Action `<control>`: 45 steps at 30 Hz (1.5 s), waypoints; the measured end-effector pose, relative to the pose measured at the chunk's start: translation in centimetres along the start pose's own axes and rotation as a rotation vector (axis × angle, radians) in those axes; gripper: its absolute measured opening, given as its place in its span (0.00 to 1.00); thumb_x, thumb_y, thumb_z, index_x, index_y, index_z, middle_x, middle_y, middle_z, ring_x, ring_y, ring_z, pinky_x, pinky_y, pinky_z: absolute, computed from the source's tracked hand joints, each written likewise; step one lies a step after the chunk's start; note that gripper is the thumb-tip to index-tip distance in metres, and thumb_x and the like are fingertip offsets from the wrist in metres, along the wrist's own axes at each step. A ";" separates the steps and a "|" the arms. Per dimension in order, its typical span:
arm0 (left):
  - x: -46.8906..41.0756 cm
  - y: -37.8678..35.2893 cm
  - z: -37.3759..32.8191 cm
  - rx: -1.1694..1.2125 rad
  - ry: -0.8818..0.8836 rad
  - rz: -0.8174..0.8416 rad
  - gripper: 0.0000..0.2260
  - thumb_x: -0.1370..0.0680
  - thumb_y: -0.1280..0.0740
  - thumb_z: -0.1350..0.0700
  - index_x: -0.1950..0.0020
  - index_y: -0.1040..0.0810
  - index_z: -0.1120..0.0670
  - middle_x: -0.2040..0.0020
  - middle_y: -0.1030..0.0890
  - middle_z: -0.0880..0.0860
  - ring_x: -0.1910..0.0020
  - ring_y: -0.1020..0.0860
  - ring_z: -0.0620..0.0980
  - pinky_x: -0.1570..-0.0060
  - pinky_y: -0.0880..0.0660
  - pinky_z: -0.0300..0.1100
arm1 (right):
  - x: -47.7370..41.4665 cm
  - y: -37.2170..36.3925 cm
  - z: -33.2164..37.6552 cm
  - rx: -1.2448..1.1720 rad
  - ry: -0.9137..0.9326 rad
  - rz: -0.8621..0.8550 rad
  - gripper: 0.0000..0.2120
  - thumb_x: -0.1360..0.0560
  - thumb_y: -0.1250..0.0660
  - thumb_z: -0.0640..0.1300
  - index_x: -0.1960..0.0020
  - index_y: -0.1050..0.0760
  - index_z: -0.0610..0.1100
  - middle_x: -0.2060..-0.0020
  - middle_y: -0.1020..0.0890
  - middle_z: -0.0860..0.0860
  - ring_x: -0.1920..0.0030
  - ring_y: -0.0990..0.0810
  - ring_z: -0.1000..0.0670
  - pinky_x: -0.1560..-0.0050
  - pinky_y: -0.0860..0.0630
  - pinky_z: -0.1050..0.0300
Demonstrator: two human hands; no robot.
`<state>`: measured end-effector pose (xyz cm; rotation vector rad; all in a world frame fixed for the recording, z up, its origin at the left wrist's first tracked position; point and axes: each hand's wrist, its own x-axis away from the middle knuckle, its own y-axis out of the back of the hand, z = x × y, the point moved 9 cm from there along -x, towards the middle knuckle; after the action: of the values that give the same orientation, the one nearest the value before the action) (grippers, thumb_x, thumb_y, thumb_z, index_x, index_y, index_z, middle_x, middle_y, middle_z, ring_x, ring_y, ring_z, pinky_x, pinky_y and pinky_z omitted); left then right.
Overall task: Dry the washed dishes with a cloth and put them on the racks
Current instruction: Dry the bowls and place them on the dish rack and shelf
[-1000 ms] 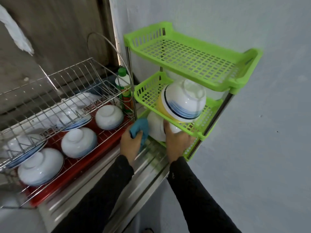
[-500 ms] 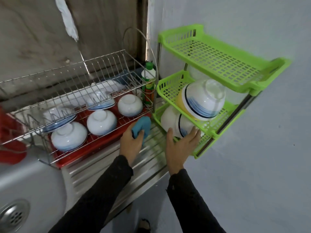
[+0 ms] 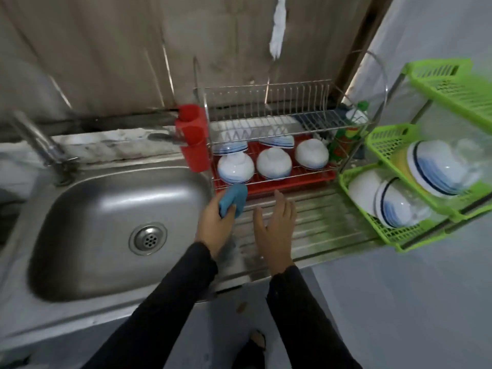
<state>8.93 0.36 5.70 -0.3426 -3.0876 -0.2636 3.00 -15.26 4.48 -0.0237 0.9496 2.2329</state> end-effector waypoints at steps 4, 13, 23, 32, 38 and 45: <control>3.5 8.4 0.9 -0.013 -0.043 -0.121 0.16 0.19 0.37 0.64 0.34 0.26 0.50 0.47 0.19 0.51 0.53 0.22 0.45 0.48 0.24 0.39 | 4.8 -4.8 5.9 -0.030 0.111 0.179 0.33 0.23 0.45 0.60 0.26 0.32 0.39 0.30 0.27 0.42 0.29 0.31 0.38 0.28 0.35 0.37; 13.8 26.6 5.3 -0.129 0.027 -0.471 0.15 0.20 0.36 0.63 0.33 0.24 0.53 0.48 0.19 0.52 0.49 0.21 0.51 0.51 0.26 0.41 | 18.1 -13.1 17.9 -0.160 0.331 0.421 0.27 0.22 0.42 0.55 0.31 0.28 0.38 0.36 0.23 0.43 0.33 0.27 0.42 0.29 0.32 0.38; 23.3 41.9 9.7 -0.121 0.138 -0.800 0.18 0.20 0.36 0.61 0.30 0.26 0.54 0.45 0.18 0.54 0.54 0.21 0.48 0.62 0.30 0.28 | 28.7 -21.6 27.0 -0.259 0.388 0.759 0.23 0.18 0.37 0.47 0.25 0.33 0.42 0.29 0.29 0.45 0.26 0.36 0.45 0.25 0.38 0.45; 27.9 53.5 13.3 -0.073 0.201 -1.002 0.17 0.19 0.38 0.61 0.30 0.26 0.52 0.44 0.19 0.53 0.53 0.21 0.45 0.59 0.27 0.31 | 35.8 -29.9 37.1 -0.294 0.545 0.914 0.21 0.18 0.37 0.44 0.27 0.32 0.39 0.34 0.26 0.43 0.31 0.33 0.46 0.32 0.41 0.61; 27.8 64.6 15.8 -0.054 0.231 -1.113 0.16 0.20 0.36 0.61 0.32 0.24 0.54 0.44 0.18 0.57 0.46 0.20 0.54 0.50 0.24 0.43 | 39.8 -38.2 45.2 -0.361 0.600 0.974 0.19 0.19 0.36 0.42 0.30 0.30 0.38 0.36 0.25 0.41 0.35 0.30 0.46 0.33 0.35 0.57; 26.7 76.3 18.0 -0.078 0.269 -1.140 0.18 0.20 0.36 0.62 0.30 0.26 0.53 0.44 0.19 0.51 0.49 0.20 0.41 0.49 0.23 0.36 | 43.8 -49.0 51.8 -0.305 0.395 1.151 0.17 0.17 0.39 0.45 0.32 0.30 0.38 0.35 0.25 0.42 0.35 0.27 0.46 0.38 0.32 0.57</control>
<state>-0.41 82.48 1.70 1.3452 -2.6195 -0.3790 12.31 67.78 -0.29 -0.0725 0.9171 3.5284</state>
